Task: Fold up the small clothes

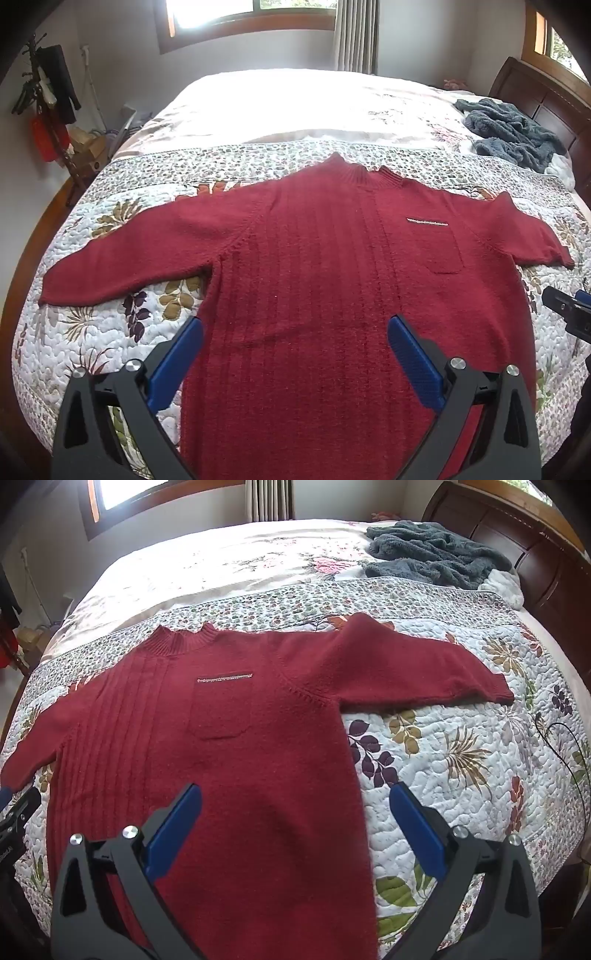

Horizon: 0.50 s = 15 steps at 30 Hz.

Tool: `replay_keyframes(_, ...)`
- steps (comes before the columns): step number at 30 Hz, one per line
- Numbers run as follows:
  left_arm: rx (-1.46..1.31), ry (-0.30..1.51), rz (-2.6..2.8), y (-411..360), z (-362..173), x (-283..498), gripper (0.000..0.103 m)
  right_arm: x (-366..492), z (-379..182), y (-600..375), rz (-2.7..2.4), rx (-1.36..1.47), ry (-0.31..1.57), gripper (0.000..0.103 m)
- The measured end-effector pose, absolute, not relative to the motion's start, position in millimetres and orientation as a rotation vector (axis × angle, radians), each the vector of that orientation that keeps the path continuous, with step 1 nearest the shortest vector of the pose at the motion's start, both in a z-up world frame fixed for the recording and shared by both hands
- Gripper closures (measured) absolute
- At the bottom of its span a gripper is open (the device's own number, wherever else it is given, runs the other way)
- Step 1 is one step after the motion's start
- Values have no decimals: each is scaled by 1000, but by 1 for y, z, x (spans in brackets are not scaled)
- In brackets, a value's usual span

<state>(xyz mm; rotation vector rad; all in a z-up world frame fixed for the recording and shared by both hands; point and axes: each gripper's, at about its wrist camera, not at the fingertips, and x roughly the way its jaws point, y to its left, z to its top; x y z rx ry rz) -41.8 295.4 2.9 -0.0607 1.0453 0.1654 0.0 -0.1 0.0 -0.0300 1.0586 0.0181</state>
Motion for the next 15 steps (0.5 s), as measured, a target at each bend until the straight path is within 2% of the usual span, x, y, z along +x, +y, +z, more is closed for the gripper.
replay_keyframes(15, -60, 1046, 166, 297, 3, -43, 3, 1, -1, 3, 23, -21, 1064, 3)
